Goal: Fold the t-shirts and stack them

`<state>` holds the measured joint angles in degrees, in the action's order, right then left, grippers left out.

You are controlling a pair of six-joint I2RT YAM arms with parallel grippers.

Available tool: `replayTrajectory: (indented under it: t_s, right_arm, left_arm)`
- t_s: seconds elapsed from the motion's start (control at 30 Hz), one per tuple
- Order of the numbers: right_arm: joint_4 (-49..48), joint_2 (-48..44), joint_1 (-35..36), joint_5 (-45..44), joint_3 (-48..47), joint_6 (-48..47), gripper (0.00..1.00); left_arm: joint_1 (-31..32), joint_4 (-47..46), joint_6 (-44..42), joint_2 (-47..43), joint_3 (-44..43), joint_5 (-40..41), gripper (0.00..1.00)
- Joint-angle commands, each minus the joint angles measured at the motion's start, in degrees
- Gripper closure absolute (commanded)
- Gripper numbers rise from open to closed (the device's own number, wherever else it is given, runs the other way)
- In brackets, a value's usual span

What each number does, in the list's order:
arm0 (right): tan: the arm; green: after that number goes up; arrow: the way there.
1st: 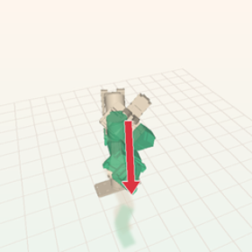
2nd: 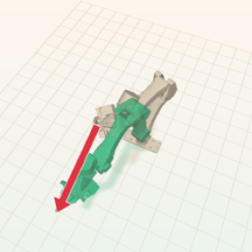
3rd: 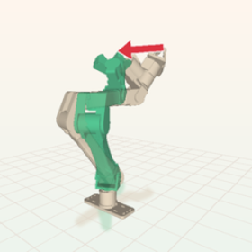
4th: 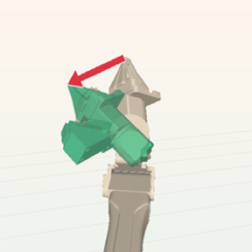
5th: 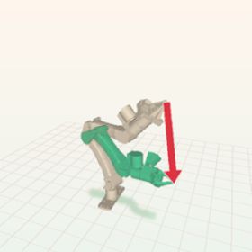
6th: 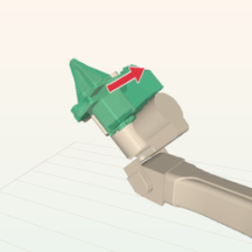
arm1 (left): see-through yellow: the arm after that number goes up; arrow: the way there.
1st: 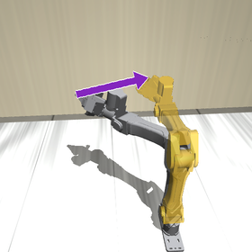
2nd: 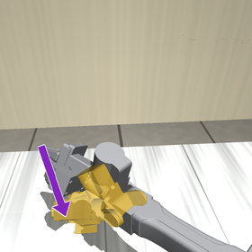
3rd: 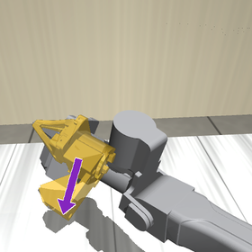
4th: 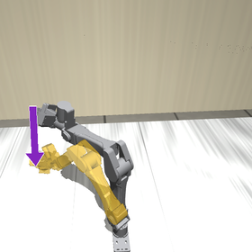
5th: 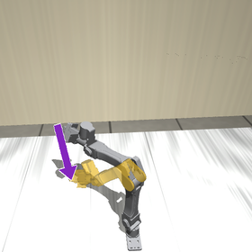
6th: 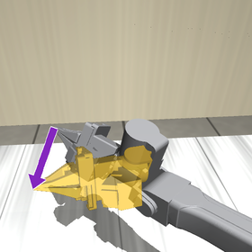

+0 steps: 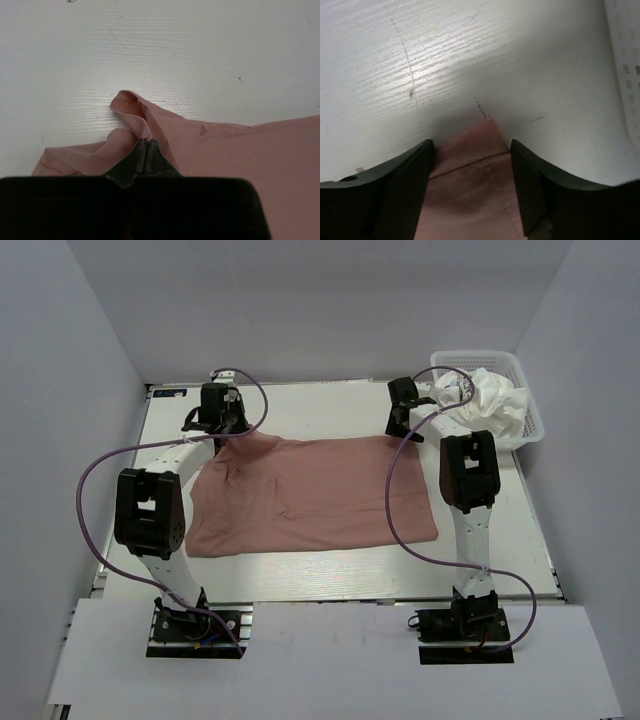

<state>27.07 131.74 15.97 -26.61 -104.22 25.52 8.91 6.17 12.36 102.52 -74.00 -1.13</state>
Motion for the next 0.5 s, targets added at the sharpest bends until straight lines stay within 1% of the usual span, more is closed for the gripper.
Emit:
replayTrajectory:
  t_s: [0.0, 0.03, 0.07, 0.13, 0.17, 0.2, 0.3, 0.37, 0.4, 0.47]
  right_arm:
    - [5.18, 0.36, 0.29, -0.11, 0.34, 0.05, 0.35]
    - [6.32, 0.44, 0.29, 0.24, 0.43, 0.32, 0.35]
    - [6.59, 0.27, 0.64, 0.68, 1.21, 1.10, 0.42]
    - [5.46, -0.43, 0.73, 2.44, 2.27, 1.37, 0.49]
    - [5.01, -0.70, 0.82, 2.70, 3.40, 1.55, 0.56]
    - [4.49, -0.70, 0.91, 3.49, 3.68, 1.64, 0.70]
    - [2.47, -1.22, 1.08, 3.15, 3.50, 1.47, 0.91]
    - [3.60, -2.01, 1.08, 2.36, 2.02, 0.50, 0.96]
    - [3.43, -2.45, 1.26, 1.74, 2.01, 0.32, 1.00]
    - [2.21, -5.26, 1.43, 1.30, 2.88, -0.03, 1.00]
  left_arm:
    - [0.15, -0.46, 0.38, -3.47, 0.87, -0.90, 1.00]
    - [0.15, -0.46, 0.38, -3.47, 0.87, -0.90, 1.00]
    - [0.15, -0.46, 0.38, -3.47, 0.87, -0.90, 1.00]
    - [0.15, -0.46, 0.38, -3.47, 0.35, -0.90, 1.00]
    - [0.15, -0.46, 0.38, -2.95, 0.34, -0.90, 1.00]
    - [0.15, -0.46, 0.38, -2.94, 0.34, -0.90, 1.00]
    - [0.15, 0.15, 0.38, -2.94, -0.79, -0.90, 1.00]
    - [0.15, 1.38, 0.38, -2.94, -1.32, -0.90, 1.00]
    - [0.15, 1.38, 0.38, -2.94, -1.33, -0.90, 1.00]
    - [0.15, 2.00, 1.70, -4.87, 0.07, -1.69, 1.00]
